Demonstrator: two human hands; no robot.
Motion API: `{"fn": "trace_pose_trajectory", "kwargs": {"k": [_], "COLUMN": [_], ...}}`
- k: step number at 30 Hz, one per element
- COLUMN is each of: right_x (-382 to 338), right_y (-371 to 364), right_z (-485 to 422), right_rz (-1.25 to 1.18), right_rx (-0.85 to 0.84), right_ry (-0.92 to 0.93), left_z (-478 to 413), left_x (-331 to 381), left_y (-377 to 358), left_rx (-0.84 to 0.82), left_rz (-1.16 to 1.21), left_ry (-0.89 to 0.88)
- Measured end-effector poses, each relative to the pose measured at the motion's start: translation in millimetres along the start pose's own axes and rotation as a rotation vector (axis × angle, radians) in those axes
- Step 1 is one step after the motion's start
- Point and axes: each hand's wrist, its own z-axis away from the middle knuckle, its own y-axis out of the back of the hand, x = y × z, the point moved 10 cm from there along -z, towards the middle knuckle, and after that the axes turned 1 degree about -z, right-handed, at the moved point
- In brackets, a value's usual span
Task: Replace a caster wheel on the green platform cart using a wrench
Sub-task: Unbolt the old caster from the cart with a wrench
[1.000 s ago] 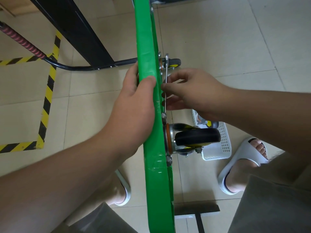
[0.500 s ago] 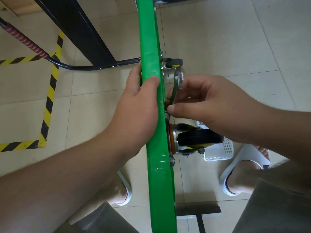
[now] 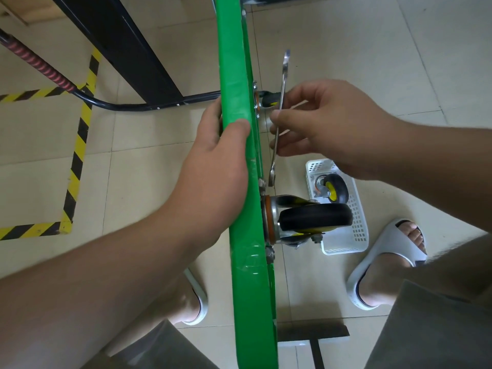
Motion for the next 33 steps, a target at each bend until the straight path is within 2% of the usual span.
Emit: {"fn": "trace_pose_trajectory", "kwargs": {"k": [5, 17, 33], "right_x": [23.6, 48.1, 4.6], "right_y": [4.1, -19.6, -23.2], "right_z": [-9.7, -8.7, 36.9], "right_rz": [-0.039, -0.050, -0.010], "right_rx": [0.046, -0.018, -0.135], "right_ry": [-0.154, -0.263, 0.060], "left_z": [-0.4, -1.0, -2.0], "left_x": [-0.1, -0.1, 0.0], "left_y": [0.2, 0.3, 0.9], "left_rx": [0.003, 0.004, 0.019], "left_rz": [-0.007, -0.022, -0.022], "left_ry": [0.011, 0.006, -0.007]}}
